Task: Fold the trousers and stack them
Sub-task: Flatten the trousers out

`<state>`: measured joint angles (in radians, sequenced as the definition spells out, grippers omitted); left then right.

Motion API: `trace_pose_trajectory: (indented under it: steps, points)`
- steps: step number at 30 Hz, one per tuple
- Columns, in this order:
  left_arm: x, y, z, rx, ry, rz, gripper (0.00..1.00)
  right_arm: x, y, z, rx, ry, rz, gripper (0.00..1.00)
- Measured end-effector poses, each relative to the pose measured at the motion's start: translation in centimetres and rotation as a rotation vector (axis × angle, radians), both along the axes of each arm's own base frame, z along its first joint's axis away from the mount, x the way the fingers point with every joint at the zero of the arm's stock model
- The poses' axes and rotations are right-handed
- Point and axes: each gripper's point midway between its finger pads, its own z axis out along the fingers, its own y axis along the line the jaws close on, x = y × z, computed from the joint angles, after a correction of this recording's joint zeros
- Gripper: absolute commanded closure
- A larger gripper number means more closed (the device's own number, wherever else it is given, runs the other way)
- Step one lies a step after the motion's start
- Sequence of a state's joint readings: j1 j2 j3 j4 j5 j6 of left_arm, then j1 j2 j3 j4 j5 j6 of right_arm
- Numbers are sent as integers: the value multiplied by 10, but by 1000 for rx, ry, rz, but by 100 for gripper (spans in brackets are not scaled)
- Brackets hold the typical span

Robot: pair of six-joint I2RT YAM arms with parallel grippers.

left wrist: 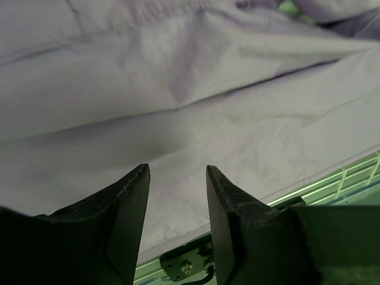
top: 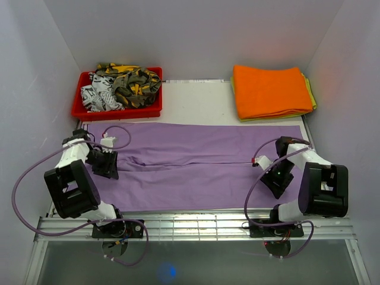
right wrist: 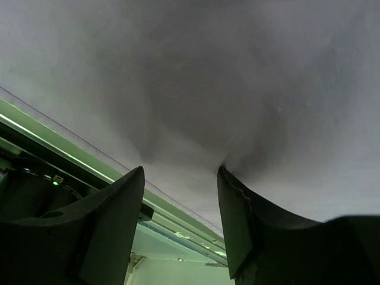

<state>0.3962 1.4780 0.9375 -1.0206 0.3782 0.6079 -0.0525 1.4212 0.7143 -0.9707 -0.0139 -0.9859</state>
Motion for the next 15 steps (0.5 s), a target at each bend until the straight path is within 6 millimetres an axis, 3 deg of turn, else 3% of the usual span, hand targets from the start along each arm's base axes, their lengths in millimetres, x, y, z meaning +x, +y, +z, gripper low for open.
trace_pose_trajectory:
  steps: [4, 10, 12, 15]
  points:
    - [-15, -5, -13, -8, 35, -33, 47, 0, -22, -2, -47, 30, -56, 43]
    - [-25, -23, -28, -20, 61, -85, 48, -8, -70, -3, -151, 78, -157, 43]
    - [-27, -36, -30, -29, 72, -134, 48, -8, -76, -2, -159, 82, -171, 41]
    - [-24, -51, -22, -58, 68, -176, 48, 6, -70, 5, -90, 63, -173, 39]
